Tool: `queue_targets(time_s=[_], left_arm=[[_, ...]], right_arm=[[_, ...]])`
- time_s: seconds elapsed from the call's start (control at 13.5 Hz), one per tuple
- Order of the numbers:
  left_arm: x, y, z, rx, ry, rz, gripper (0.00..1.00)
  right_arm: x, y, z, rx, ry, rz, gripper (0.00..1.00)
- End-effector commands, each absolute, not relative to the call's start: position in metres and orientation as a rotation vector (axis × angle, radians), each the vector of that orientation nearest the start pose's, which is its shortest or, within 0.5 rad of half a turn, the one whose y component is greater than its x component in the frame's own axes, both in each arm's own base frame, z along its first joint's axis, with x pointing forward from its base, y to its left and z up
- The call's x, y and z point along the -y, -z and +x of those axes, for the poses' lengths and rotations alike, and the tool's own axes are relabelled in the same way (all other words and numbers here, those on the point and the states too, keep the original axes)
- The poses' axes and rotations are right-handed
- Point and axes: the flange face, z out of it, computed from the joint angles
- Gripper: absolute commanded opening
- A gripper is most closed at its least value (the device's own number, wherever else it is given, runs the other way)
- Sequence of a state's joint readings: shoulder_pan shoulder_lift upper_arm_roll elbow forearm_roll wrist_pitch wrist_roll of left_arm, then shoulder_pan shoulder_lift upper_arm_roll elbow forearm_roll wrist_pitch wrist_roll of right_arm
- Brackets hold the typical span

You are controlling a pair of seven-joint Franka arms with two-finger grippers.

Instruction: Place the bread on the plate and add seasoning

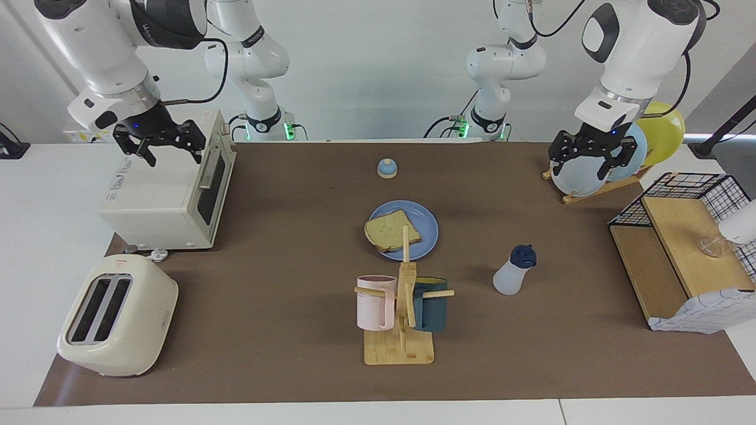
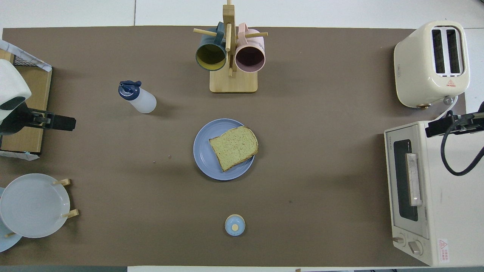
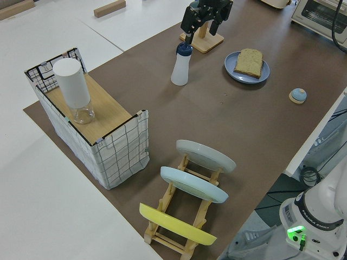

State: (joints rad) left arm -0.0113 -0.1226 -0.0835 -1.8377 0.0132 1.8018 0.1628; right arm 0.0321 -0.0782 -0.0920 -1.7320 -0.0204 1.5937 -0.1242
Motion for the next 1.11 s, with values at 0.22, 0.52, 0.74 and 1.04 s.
queue_targets(time_s=[0.22,0.52,0.74,1.04], left_arm=[[0.067,-0.616,0.531,-0.367,0.029,-3.115,1.0],[0.062,-0.627,0.536,-0.213,0.018,-3.161,1.0],[0.057,-0.615,0.541,-0.191,-0.016,-3.162,1.0],[0.036,-0.604,0.548,-0.11,-0.063,-3.195,1.0]], right_arm=[[0.037,-0.593,0.526,0.079,-0.108,-3.143,1.0],[0.037,-0.593,0.526,0.079,-0.108,-3.143,1.0],[0.037,-0.593,0.526,0.077,-0.11,-3.143,1.0],[0.037,-0.593,0.526,0.082,-0.11,-3.143,1.0]])
